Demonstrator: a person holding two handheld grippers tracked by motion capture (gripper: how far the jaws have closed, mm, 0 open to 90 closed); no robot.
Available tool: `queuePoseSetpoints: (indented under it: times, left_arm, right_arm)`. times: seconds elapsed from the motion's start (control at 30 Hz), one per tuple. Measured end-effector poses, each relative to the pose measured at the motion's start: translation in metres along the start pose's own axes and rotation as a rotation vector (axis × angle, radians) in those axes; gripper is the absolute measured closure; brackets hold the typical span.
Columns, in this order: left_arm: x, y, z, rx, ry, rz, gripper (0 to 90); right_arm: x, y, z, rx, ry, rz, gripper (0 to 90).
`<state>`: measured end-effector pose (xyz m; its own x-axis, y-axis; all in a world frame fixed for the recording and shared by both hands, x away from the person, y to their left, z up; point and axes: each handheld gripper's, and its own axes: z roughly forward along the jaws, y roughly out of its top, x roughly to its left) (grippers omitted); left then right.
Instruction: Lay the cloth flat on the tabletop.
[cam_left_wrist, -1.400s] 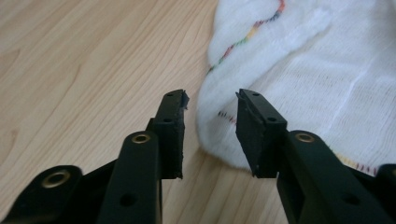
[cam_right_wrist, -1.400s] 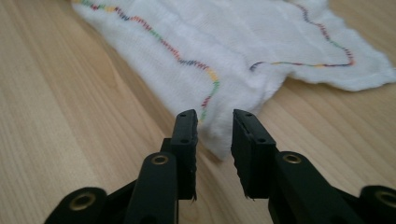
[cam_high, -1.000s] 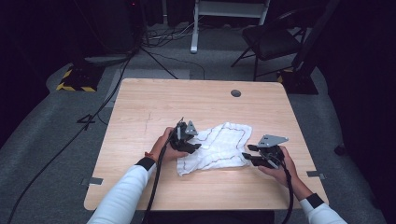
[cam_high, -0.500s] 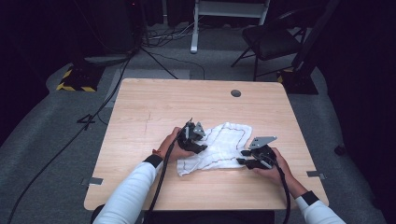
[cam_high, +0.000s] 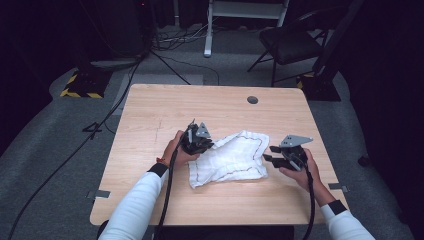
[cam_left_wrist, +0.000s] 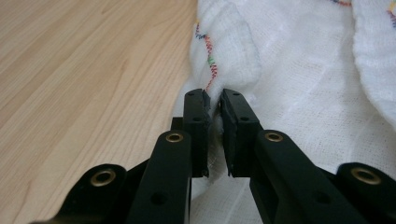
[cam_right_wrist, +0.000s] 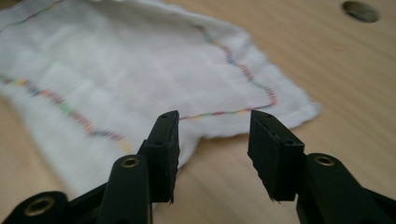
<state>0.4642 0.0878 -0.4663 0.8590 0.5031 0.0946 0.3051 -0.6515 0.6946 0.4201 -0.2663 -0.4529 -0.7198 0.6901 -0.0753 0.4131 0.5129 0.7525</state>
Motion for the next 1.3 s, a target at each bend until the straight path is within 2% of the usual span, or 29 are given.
queuePoseSetpoints:
  times: [0.1,0.17,0.23,0.3,0.47,0.53,0.6,0.7,0.87,0.93,1.0,1.1,1.3]
  left_arm:
    - [0.003,-0.002,-0.001,0.004,0.007,-0.006,81.5]
    - [0.005,-0.003,-0.002,0.008,0.011,-0.011,81.6]
    - [0.006,-0.004,-0.001,0.004,0.015,-0.014,81.6]
    - [0.008,-0.005,-0.001,0.008,0.015,-0.018,81.7]
    - [0.012,-0.008,-0.002,0.006,0.030,-0.031,81.7]
    - [0.013,-0.008,-0.003,0.006,0.035,-0.033,81.7]
    - [0.016,-0.009,-0.004,-0.001,0.042,-0.044,81.7]
    - [0.019,-0.011,-0.006,-0.001,0.055,-0.053,81.8]
    - [0.022,-0.012,-0.007,-0.002,0.076,-0.062,82.0]
    - [0.024,-0.012,-0.010,-0.015,0.079,-0.073,82.1]
    - [0.024,-0.010,-0.014,-0.022,0.082,-0.077,82.1]
    - [0.024,-0.008,-0.021,-0.045,0.086,-0.081,82.2]
    - [0.020,-0.002,-0.041,-0.099,0.093,-0.077,82.3]
  right_arm:
    - [-0.019,0.008,0.016,0.001,-0.035,0.065,51.0]
    - [-0.029,0.011,0.031,0.028,-0.070,0.080,50.2]
    - [-0.039,0.014,0.046,0.060,-0.078,0.127,48.8]
    - [-0.043,0.016,0.056,0.073,-0.107,0.134,48.1]
    - [-0.052,0.020,0.079,0.117,-0.105,0.189,45.8]
    - [-0.051,0.021,0.087,0.128,-0.106,0.186,45.8]
    - [-0.052,0.022,0.089,0.123,-0.103,0.199,45.7]
    - [-0.053,0.023,0.091,0.116,-0.089,0.216,50.9]
    - [-0.048,0.026,0.091,0.114,-0.033,0.183,78.9]
    - [-0.045,0.027,0.091,0.112,-0.039,0.160,85.5]
    - [-0.042,0.028,0.089,0.105,-0.045,0.133,86.6]
    - [-0.040,0.032,0.080,0.068,-0.044,0.118,87.2]
    - [-0.033,0.046,0.052,-0.026,-0.035,0.072,87.6]
